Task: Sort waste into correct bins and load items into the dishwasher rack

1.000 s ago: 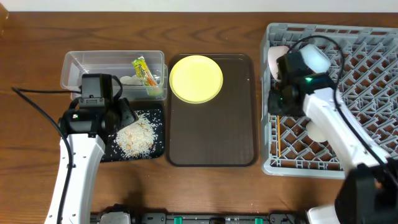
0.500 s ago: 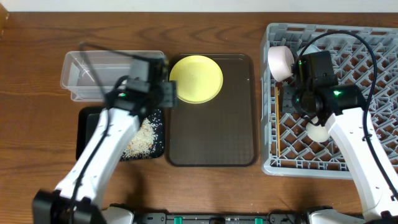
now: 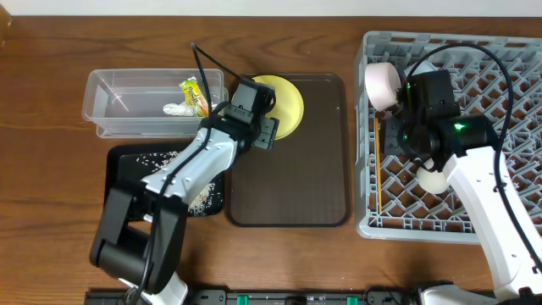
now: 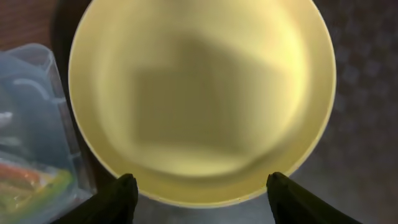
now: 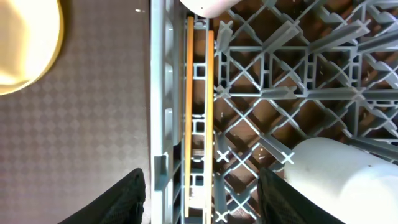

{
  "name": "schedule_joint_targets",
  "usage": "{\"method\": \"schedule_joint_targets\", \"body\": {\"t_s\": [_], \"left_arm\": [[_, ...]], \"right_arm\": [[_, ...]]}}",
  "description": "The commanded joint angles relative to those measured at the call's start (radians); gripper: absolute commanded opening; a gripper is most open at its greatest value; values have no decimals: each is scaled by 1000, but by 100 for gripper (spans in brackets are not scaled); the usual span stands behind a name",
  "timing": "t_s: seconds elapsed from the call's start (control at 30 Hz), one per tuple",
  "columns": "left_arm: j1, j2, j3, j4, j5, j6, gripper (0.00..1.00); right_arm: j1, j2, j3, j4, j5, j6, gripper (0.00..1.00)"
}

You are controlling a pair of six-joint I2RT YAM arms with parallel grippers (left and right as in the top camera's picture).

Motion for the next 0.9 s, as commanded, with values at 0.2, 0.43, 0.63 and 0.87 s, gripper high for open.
{"method": "schedule_joint_targets", "body": {"t_s": [0.2,0.43,0.63,0.87], "left_arm": [[-5,103,17,60,3,-51,68],[-56,119,18,-43,96,-58,64],[-134,118,18,-201,201,-73,62],[-171,68,18,-275,213,-72,60]], "right_arm": [[-10,-14,17,-1,-30,16,56],[-10,-14,17,3,-29,16,56],[-10,-14,17,47,-30,16,58],[-5,-3,17,154,-115,-36,59]]}}
